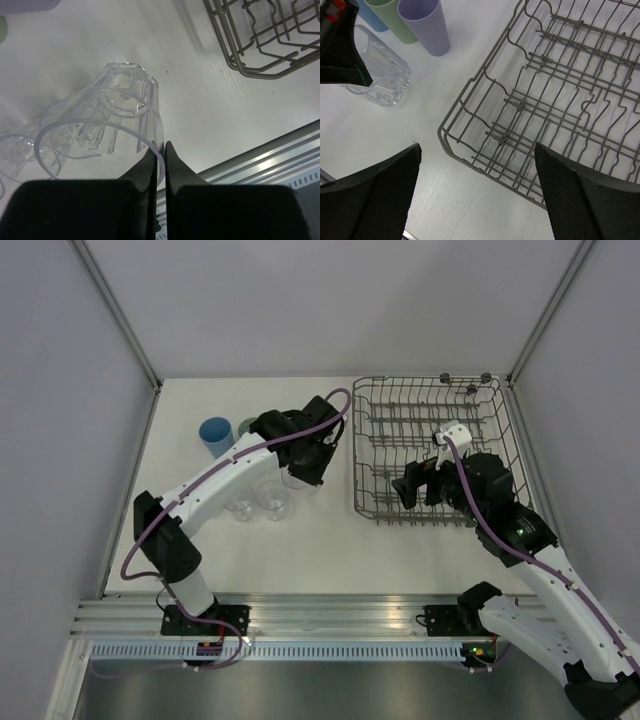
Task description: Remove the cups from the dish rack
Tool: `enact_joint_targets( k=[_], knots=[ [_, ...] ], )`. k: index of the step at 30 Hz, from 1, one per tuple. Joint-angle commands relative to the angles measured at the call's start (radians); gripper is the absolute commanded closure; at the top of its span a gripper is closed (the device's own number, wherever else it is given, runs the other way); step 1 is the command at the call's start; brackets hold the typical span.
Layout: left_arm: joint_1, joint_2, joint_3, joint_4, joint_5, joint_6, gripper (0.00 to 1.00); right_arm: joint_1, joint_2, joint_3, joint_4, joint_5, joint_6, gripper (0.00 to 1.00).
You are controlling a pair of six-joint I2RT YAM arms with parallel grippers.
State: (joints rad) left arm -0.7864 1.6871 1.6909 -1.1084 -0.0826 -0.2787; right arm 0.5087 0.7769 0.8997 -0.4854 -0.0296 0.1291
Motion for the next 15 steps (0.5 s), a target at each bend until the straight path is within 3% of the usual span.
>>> enact_joint_targets(
  k=[1,7,15],
  knots=[
    [-0.036,0.077,0.098,-0.116,-0.062,0.079,0.95,0.002,-0.022,0.047,-0.016,0.011,-0.02,0.02],
    [-0.059,0.134,0.105,-0.108,-0.062,0.088,0.96,0.002,-0.044,0.039,-0.018,0.002,-0.022,0.02],
    [-0.059,0.177,-0.017,0.03,-0.008,0.095,0.98,0.002,-0.06,0.036,-0.016,-0.015,-0.025,0.02]
  ],
)
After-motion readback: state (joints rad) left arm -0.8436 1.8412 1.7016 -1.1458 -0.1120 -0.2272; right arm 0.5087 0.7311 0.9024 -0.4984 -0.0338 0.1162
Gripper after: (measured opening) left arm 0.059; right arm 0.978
